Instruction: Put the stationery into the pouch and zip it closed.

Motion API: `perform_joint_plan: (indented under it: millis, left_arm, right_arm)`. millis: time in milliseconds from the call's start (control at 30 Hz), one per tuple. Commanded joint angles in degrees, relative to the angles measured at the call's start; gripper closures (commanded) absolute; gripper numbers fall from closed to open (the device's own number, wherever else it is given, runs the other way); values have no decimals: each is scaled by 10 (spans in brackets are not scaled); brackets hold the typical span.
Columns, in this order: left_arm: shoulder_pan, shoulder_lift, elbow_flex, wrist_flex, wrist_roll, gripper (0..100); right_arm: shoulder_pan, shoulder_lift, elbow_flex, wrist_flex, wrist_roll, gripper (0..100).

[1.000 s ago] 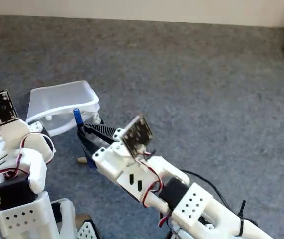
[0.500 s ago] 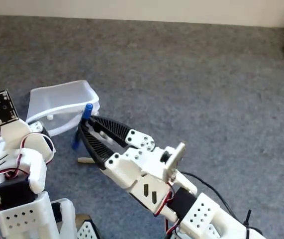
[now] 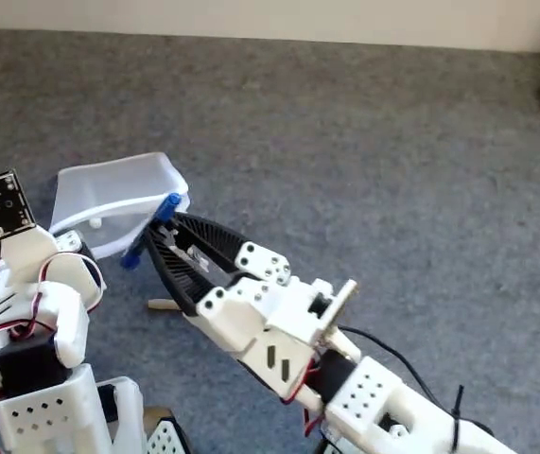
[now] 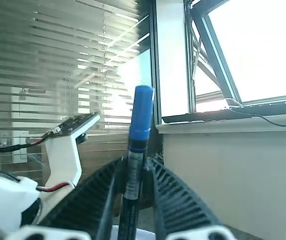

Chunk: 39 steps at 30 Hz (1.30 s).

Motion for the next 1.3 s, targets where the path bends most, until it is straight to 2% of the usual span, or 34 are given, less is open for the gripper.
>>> perform_joint_plan:
  millis: [0, 267, 700, 1000, 1100, 1267]
  left_arm:
    - [13, 3, -16, -10, -5, 986]
    - [12, 3, -8, -13, -6, 986]
    - [11, 3, -8, -13, -6, 986]
    - [11, 3, -8, -13, -6, 986]
    - [10, 3, -8, -13, -6, 986]
    - [10, 3, -8, -13, -6, 986]
  right_arm:
    - [13, 74, -62, -65, 7, 995]
    - [46, 159, -83, -160, 7, 995]
    - [51, 240, -84, -198, 13, 995]
    - [-21, 243, -45, -205, 204, 995]
    - [-40, 243, -23, -205, 234, 995]
    - [-50, 243, -7, -205, 243, 995]
